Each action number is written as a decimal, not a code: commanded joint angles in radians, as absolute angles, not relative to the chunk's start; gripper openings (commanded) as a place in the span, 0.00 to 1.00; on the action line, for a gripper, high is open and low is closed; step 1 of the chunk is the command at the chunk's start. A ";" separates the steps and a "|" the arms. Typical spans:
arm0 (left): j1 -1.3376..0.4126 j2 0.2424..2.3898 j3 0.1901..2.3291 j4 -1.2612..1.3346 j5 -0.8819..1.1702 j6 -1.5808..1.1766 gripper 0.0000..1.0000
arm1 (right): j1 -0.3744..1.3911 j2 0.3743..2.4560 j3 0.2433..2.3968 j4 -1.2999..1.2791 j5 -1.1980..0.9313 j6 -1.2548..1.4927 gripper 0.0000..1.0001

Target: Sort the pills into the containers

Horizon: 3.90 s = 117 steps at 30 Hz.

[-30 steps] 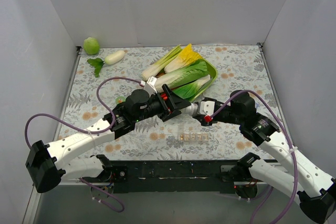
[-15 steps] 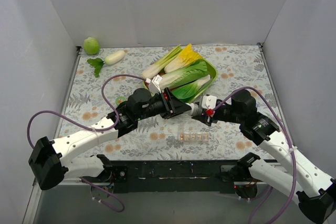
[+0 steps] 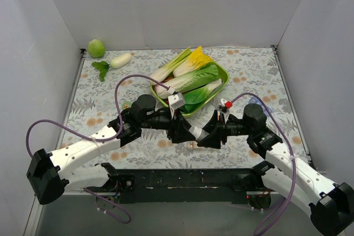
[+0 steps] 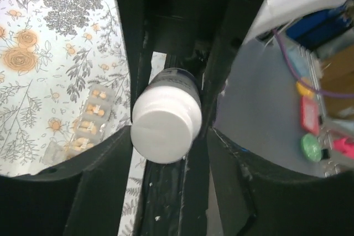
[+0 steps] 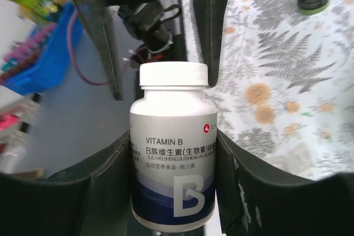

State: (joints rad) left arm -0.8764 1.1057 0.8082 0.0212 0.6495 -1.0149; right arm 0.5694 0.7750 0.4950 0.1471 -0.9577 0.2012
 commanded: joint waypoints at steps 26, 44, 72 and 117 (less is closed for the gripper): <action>-0.893 1.008 0.899 -0.025 0.187 -1.815 0.97 | 0.603 0.770 0.772 -0.192 -0.738 -0.517 0.01; -0.893 1.095 0.913 -0.048 0.273 -1.821 0.71 | 0.618 0.793 0.775 -0.160 -0.727 -0.508 0.01; -0.893 1.055 0.900 -0.129 0.626 -0.856 0.44 | 0.600 0.790 0.457 0.463 -1.011 0.422 0.01; -0.885 1.014 0.805 -0.037 0.493 -1.325 0.00 | 0.586 0.772 0.442 0.383 -0.991 0.275 0.49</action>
